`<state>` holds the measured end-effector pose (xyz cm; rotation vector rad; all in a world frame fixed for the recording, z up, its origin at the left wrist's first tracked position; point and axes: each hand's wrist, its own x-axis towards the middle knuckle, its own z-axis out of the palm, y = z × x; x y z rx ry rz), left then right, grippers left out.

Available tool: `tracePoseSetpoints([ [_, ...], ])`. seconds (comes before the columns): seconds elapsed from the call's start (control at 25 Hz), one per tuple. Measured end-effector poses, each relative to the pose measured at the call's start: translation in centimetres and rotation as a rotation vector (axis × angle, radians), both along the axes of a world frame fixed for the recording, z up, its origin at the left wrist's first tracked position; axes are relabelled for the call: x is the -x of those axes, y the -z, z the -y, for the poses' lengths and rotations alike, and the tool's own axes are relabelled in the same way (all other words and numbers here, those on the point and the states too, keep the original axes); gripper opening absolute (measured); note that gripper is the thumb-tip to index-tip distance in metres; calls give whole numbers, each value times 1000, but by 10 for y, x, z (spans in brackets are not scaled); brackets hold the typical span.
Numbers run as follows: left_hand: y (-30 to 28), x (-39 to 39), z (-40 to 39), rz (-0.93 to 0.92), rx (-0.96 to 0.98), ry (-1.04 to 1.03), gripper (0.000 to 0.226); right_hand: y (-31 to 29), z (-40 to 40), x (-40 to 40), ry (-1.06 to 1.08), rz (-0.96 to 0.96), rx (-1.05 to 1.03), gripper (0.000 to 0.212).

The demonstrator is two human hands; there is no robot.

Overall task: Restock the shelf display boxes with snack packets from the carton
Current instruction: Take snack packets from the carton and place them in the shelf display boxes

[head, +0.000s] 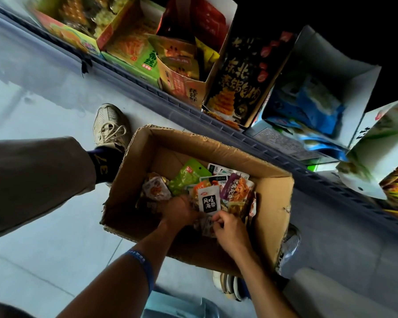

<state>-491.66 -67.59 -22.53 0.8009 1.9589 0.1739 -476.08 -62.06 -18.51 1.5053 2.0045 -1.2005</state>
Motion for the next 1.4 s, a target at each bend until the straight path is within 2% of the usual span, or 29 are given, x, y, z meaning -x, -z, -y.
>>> tracePoseSetpoints([
  [0.08, -4, -5, -2, 33, -55, 74, 67, -1, -1, -1, 23, -11, 2, 15],
  [0.16, 6, -9, -5, -23, -149, 219, 70, -1, -3, -1, 30, -4, -1, 15],
  [0.2, 7, -8, -7, -54, -135, 319, 69, 0, -4, -1, 27, -4, 5, 15],
  [0.32, 9, -3, -5, -284, -110, 562, 56, -1, -4, -1, 12, -7, 12, 14],
  [0.56, 9, 1, -8, -373, -178, 542, 65, -1, -4, -2, 48, -18, 43, 14],
  [0.8, 7, 18, -37, -282, -212, 539, 57, 0, -3, -1, 45, -20, 46, 14],
  [0.92, 9, 19, -51, -180, -130, 537, 56, 1, -3, -1, 32, -21, 46, 16],
  [1.04, 22, 19, -58, -248, -34, 578, 39, 1, -4, -1, 31, -28, 53, 16],
  [1.16, 5, 14, -58, -319, 0, 655, 41, 2, -4, -2, 33, -36, 56, 16],
  [1.32, -67, 17, -81, -54, -68, 517, 37, 5, -3, -3, 50, -48, 72, 18],
  [1.4, -27, 16, -74, -63, -47, 677, 35, 3, -2, -4, 62, -55, 70, 18],
])
